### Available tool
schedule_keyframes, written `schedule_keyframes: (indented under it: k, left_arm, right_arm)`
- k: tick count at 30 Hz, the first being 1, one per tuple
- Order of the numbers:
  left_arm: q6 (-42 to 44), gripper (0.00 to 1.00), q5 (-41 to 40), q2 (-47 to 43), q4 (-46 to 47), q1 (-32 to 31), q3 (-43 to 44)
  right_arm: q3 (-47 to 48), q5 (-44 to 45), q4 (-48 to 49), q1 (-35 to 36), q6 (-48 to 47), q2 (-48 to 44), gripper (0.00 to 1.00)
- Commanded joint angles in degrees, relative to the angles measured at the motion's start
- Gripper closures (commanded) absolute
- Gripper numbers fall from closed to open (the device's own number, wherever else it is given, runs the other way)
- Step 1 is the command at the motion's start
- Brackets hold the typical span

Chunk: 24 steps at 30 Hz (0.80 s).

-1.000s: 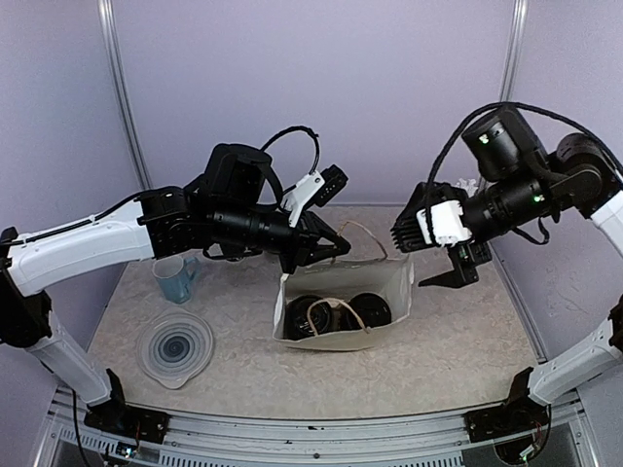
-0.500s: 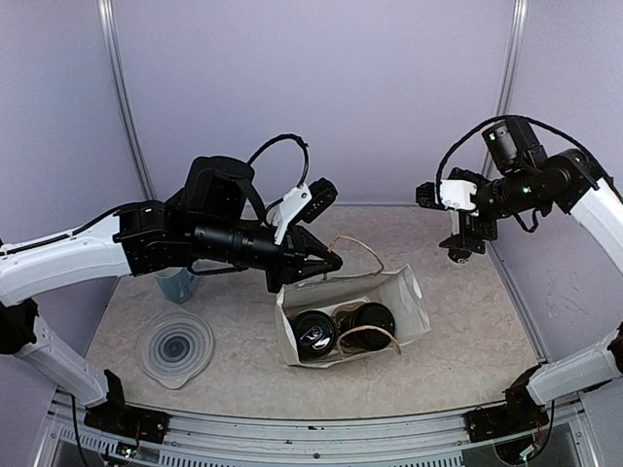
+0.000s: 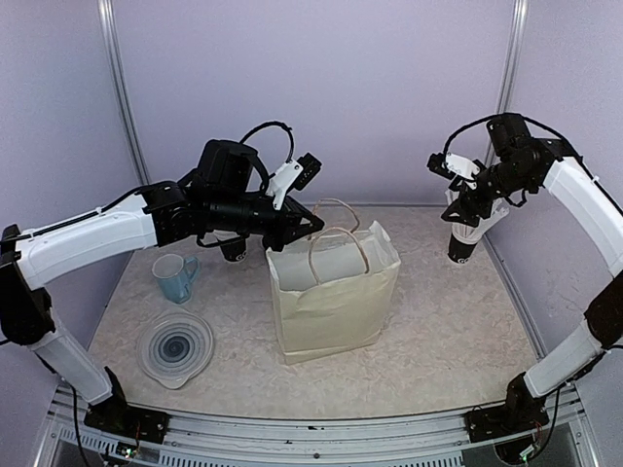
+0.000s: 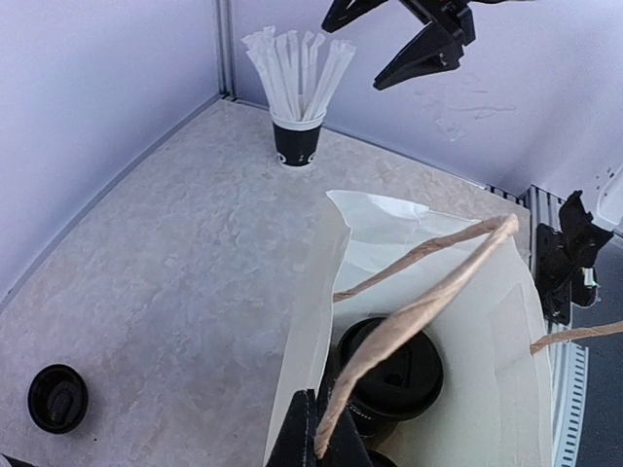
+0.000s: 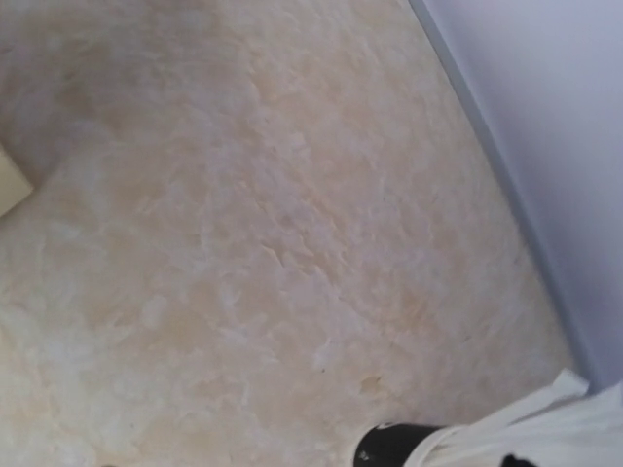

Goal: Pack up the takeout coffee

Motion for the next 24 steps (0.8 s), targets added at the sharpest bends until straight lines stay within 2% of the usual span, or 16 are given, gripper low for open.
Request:
schedule_keyframes:
  k: [1, 6, 8, 9, 11, 16, 19, 20, 24]
  left_arm:
    - [-0.3, 0.97, -1.9, 2.8, 0.3, 1.8, 2.8]
    - [-2.0, 0.85, -5.0, 4.8, 0.0, 2.6, 4.6]
    - [-2.6, 0.70, -6.7, 5.3, 0.0, 3.0, 5.3]
    - [-2.6, 0.58, -7.6, 5.5, 0.0, 3.0, 5.6]
    - [-2.6, 0.45, -8.9, 5.6, -0.4, 3.1, 6.3]
    - [-1.9, 0.29, -9.1, 3.1, -2.0, 3.0, 7.1]
    - [-0.5, 0.12, -5.5, -1.1, -1.4, 2.6, 4.8]
    - [0.0, 0.03, -5.2, -2.1, -1.5, 2.3, 4.2]
    - [0.7, 0.01, -9.2, -5.5, -2.2, 2.0, 3.5]
  right_arm:
    - [1.6, -4.9, 4.4, -4.7, 8.3, 2.3, 0.21]
    - [0.8, -9.7, 7.8, -10.4, 14.4, 4.2, 0.27]
    - [-0.4, -11.2, 10.1, -12.2, 16.5, 4.1, 0.28]
    - [-1.2, -11.8, 10.6, -12.9, 17.2, 4.1, 0.29]
    - [-1.9, -12.6, 11.1, -13.7, 17.8, 4.1, 0.29]
    - [-3.1, -12.0, 12.3, -16.6, 20.4, 1.9, 0.30]
    - [-4.3, -9.2, 12.4, -17.7, 21.6, 0.8, 0.32]
    - [-4.7, -8.5, 12.7, -18.1, 22.2, 0.5, 0.34]
    - [-5.1, -8.6, 13.8, -20.4, 25.2, 0.7, 0.41]
